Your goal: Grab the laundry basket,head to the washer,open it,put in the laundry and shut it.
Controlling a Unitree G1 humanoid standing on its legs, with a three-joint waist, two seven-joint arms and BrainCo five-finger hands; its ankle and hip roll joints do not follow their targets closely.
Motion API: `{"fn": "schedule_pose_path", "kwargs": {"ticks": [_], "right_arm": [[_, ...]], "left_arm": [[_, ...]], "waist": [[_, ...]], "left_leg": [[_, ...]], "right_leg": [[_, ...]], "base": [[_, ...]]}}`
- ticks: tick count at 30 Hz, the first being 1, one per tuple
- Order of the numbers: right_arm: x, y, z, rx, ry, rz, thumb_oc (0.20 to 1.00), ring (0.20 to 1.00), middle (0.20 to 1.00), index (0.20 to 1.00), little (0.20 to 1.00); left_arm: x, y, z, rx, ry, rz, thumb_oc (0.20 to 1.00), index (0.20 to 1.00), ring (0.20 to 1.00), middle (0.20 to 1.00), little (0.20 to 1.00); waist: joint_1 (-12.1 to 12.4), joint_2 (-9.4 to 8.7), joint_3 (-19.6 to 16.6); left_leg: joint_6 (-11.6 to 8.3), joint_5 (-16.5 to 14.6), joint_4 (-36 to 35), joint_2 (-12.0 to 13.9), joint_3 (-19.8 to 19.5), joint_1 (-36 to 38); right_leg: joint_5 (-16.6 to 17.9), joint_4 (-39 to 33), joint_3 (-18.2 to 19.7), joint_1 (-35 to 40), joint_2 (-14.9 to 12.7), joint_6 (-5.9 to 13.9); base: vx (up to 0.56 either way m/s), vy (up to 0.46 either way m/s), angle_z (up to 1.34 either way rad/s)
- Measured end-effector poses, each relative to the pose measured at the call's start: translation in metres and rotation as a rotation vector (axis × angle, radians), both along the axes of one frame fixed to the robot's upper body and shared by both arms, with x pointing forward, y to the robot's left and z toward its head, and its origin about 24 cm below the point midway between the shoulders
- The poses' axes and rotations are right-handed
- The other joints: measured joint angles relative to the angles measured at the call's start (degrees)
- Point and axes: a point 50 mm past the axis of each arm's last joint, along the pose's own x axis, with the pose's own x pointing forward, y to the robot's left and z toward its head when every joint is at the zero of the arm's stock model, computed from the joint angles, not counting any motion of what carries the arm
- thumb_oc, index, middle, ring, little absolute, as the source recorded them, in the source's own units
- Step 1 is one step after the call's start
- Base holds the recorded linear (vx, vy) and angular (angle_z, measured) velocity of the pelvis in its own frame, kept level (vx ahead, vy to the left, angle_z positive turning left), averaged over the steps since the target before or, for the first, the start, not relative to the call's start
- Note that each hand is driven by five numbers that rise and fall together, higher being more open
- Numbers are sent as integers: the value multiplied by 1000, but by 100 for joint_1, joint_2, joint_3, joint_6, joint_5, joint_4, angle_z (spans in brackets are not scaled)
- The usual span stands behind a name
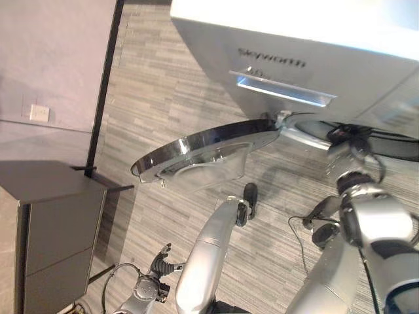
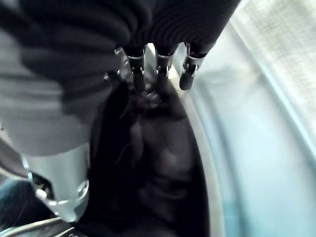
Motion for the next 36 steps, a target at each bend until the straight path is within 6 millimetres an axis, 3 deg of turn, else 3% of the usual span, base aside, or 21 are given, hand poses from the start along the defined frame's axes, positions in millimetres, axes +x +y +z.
{"fn": "schedule_pose_path", "kwargs": {"ticks": [2,7,9,10,12,14,17,21,24,25,28,33,36], "right_arm": [[-11,7,-33,40,76,6,1000,1000,1000,1000,1000],[-37,13,-82,53,195,15,1000,1000,1000,1000,1000],[-57,16,-111,-12,279,74,1000,1000,1000,1000,1000],[-73,18,-131,-19,346,98,1000,1000,1000,1000,1000],[-142,33,-199,62,577,114,1000,1000,1000,1000,1000],[-182,33,-224,112,671,102,1000,1000,1000,1000,1000],[-218,33,-240,164,706,96,1000,1000,1000,1000,1000],[-270,39,-261,303,788,48,1000,1000,1000,1000,1000],[-275,41,-263,328,799,64,1000,1000,1000,1000,1000],[-281,43,-265,322,822,79,1000,1000,1000,1000,1000],[-298,37,-269,363,857,24,1000,1000,1000,1000,1000],[-325,4,-264,380,871,-128,1000,1000,1000,1000,1000],[-326,-25,-253,317,856,-182,1000,1000,1000,1000,1000]], "left_arm": [[-4,-3,-4,-11,21,20,1000,1000,1000,1000,1000],[-15,-1,-12,-1,75,49,1000,1000,1000,1000,1000],[-21,0,-17,-6,118,93,1000,1000,1000,1000,1000],[-27,3,-21,-6,147,120,1000,1000,1000,1000,1000],[-58,17,-32,30,260,178,1000,1000,1000,1000,1000],[-75,24,-37,46,329,217,1000,1000,1000,1000,1000],[-80,31,-39,68,367,234,1000,1000,1000,1000,1000],[-105,33,-44,97,443,212,1000,1000,1000,1000,1000],[-112,37,-45,131,481,180,1000,1000,1000,1000,1000],[-120,39,-45,150,509,164,1000,1000,1000,1000,1000],[-125,40,-45,158,518,155,1000,1000,1000,1000,1000],[-136,41,-46,150,533,146,1000,1000,1000,1000,1000],[-144,45,-46,144,567,161,1000,1000,1000,1000,1000]], "waist": [[-117,-1,0],[-333,-43,-19],[-445,-84,-40],[-452,-189,-155],[-572,-591,-767],[-602,-749,-1156],[-718,-879,-1414],[-773,-1033,-1944],[-832,-1074,-2081],[-837,-1119,-2343],[-831,-1208,-2630],[-850,-1221,-2812],[-969,-1246,-2833]], "left_leg": [[-22,94,-314,-18,-7,391],[-86,350,-1052,-75,23,1158],[-149,503,-1441,-53,-27,1549],[-177,599,-1734,-50,-23,1839],[-305,817,-2572,-34,-28,2668],[-349,935,-3029,-5,-60,3156],[-408,1090,-3450,11,-131,3643],[-466,1166,-3875,37,-222,4043],[-503,1288,-4112,35,-227,4299],[-524,1309,-4250,58,-198,4384],[-515,1298,-4347,81,-217,4541],[-500,1288,-4419,80,-212,4706],[-498,1285,-4435,90,-192,4705]], "right_leg": [[87,-321,-75,409,68,54],[267,-898,-146,1087,181,72],[407,-1311,-291,1527,311,69],[492,-1578,-340,1795,380,77],[641,-2302,-460,2558,582,138],[748,-2757,-586,3072,729,159],[871,-3163,-763,3616,871,178],[931,-3527,-965,4061,963,180],[965,-3697,-1014,4270,1006,196],[993,-3821,-1017,4350,1046,225],[1038,-4025,-1048,4591,1124,245],[1030,-4062,-1044,4691,1140,257],[1030,-4079,-1022,4711,1151,257]], "base": [[-14,-15,-3],[-11,-41,-4],[39,-80,-2],[64,-72,-7],[117,-99,-13],[100,-107,-8],[15,-85,9],[69,-74,13],[74,-49,5],[107,-66,-6],[72,-38,1],[82,-13,-1],[40,-17,-6]]}}
